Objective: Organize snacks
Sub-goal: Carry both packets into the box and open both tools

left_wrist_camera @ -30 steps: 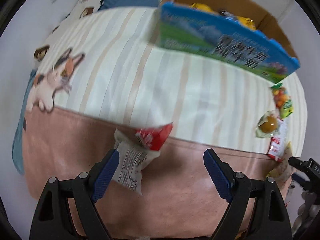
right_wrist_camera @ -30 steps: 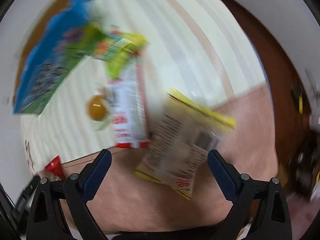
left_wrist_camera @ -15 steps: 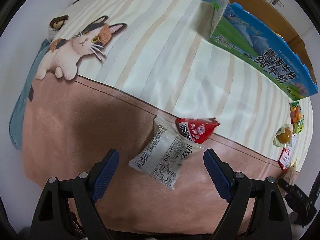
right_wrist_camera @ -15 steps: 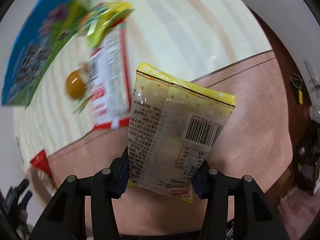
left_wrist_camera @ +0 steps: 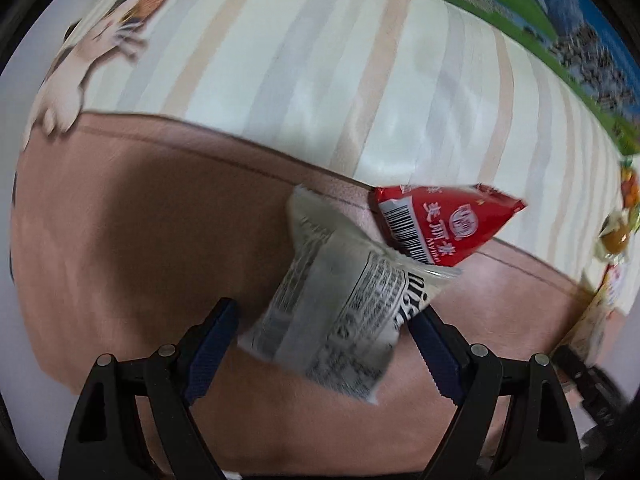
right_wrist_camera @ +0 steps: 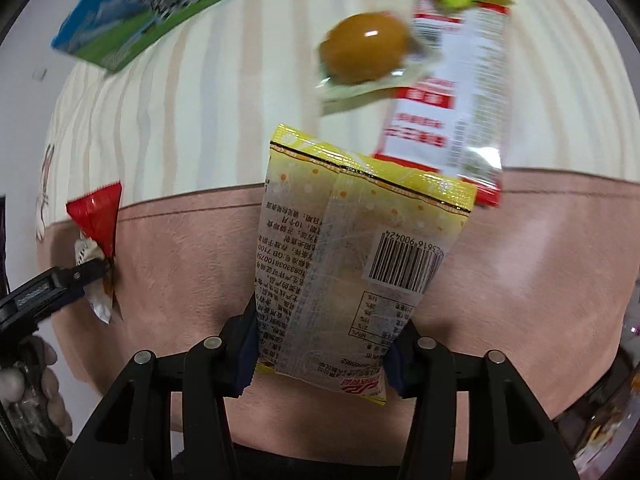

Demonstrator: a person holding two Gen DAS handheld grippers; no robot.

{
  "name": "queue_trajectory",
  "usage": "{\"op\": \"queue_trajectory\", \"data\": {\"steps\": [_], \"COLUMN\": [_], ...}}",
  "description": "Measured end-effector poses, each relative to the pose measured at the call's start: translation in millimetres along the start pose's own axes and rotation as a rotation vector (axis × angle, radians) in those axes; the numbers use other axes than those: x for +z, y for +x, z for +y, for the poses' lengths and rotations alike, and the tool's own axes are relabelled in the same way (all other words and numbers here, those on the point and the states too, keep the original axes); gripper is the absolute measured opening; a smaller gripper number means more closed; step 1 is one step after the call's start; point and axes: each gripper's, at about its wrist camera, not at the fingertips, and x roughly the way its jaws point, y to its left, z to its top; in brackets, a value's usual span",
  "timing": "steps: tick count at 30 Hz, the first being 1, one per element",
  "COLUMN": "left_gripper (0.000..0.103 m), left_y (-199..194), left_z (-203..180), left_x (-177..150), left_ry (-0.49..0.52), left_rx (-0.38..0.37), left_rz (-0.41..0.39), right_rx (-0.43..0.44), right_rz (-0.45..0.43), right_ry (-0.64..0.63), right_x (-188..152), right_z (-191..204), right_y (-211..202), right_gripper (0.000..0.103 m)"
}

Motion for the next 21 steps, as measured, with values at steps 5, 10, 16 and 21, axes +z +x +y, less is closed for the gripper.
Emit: {"op": "queue_trajectory", "data": {"steps": [5,10,16,21], "left_gripper": [0.056,0.048,0.047,0.047], "left_y": [0.3,-6.1,-6.1,-38.8], "left_z": [-5.2,-14.7,-34.0,-46.1], "left_x": [-6.4,-18.8,-30.0,-34.4], "left_ry": [0.028,0.032,0.074,0.088], "left_rx": [-0.001,-0.004,-0.003,-0.046], "left_rz": [-0.032,-0.037,-0.039,-0.091], "right_rx": [0.032,0.069,0.055,0.082], "right_rz": [0.018,0.017,-0.014,-0.038], "right_ry": [0.045,0.133,0.103,0.049], "right_x": [2.6,5.3,0.6,-10.2], "right_z": [-2.1,-21.8,-31.4,-35.4], "right_y": [1.2,-3.2,-17.0,-44.1], "right_gripper": [0.064,0.062,0.044,0.042]}}
